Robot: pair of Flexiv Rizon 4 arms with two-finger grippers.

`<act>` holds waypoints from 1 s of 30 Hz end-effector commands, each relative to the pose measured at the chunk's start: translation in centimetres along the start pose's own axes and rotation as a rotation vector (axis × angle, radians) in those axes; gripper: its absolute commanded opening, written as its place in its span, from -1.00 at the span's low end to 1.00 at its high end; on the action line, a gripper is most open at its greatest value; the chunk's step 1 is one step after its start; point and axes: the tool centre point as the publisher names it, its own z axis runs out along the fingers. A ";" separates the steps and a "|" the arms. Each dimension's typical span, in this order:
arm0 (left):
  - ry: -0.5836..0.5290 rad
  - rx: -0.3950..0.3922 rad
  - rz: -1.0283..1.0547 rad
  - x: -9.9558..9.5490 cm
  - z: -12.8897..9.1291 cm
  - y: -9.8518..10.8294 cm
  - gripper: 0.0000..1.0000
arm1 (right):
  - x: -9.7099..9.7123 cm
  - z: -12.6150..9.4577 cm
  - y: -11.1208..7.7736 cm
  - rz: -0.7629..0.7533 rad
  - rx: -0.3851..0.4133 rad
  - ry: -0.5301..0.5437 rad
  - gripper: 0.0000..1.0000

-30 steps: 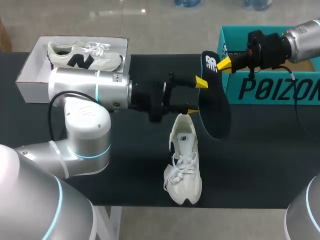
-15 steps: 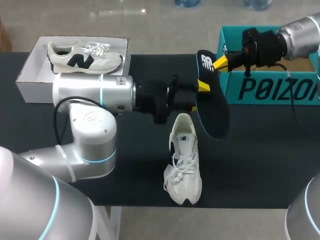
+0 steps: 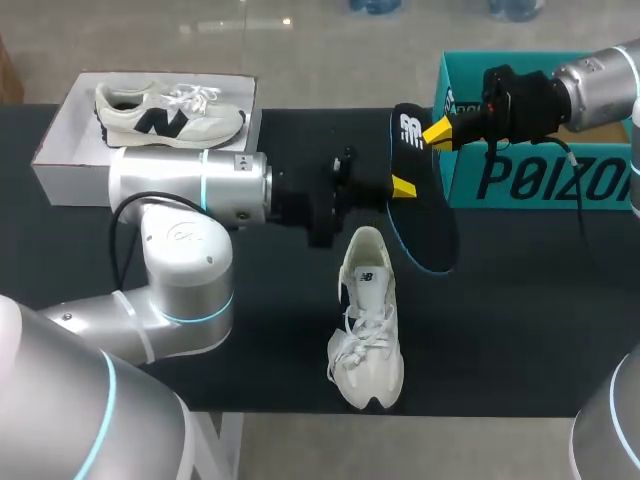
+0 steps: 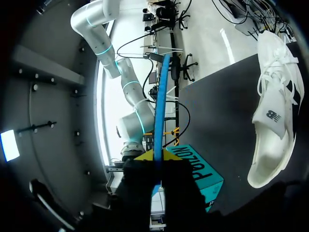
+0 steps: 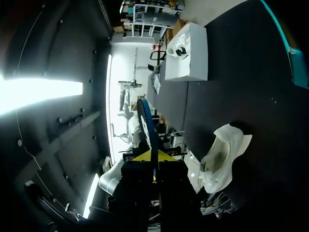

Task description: Take the shoe out of the shoebox, open the shoe tongue, remove and reinsert the insole, then place the shoe into the shoebox

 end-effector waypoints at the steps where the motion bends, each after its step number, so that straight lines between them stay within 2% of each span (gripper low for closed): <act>1: 0.004 0.012 0.004 0.0 -0.1 0.6 -1.00 | 0.0 0.0 -0.5 -0.001 -0.023 0.006 -1.00; 2: 0.005 0.020 0.003 0.1 -0.1 0.6 -1.00 | 0.0 -0.1 -0.4 0.001 -0.030 0.006 -1.00; 3: 0.005 0.031 0.001 0.1 -0.2 0.7 -1.00 | 0.0 -0.1 -0.4 0.002 -0.036 0.008 -0.91; 4: 0.007 0.034 0.002 0.1 -0.2 0.8 -1.00 | 0.0 -0.1 -0.4 0.005 -0.047 0.008 -0.33; 5: 0.012 0.038 0.002 0.2 -0.2 0.8 -1.00 | 0.0 -0.2 -0.5 0.007 -0.063 0.007 0.67; 6: 0.017 0.045 0.000 0.3 -0.3 0.9 -1.00 | 0.0 -0.3 -0.7 0.002 -0.080 0.013 1.00; 10: 0.040 0.063 -0.013 1.0 -0.4 1.4 -1.00 | -0.4 -1.3 -2.0 -0.022 -0.164 -0.015 1.00; 13: 0.059 0.081 -0.025 1.6 -0.4 1.6 -1.00 | -0.4 -2.6 -3.3 -0.070 -0.217 -0.082 1.00; 17: 0.067 0.101 -0.036 2.1 -0.4 1.7 -1.00 | 1.1 -4.9 -5.1 -0.184 -0.298 -0.173 1.00; 19: 0.070 0.103 -0.037 2.2 -0.5 1.7 -1.00 | 2.4 -6.0 -6.0 -0.244 -0.319 -0.252 1.00; 23: 0.069 0.124 -0.043 2.4 -0.4 1.8 -1.00 | 4.6 -7.3 -7.3 -0.319 -0.301 -0.394 1.00; 30: 0.073 0.157 -0.059 2.8 -0.3 1.8 -1.00 | 6.9 -8.9 -8.5 -0.380 -0.173 -0.612 1.00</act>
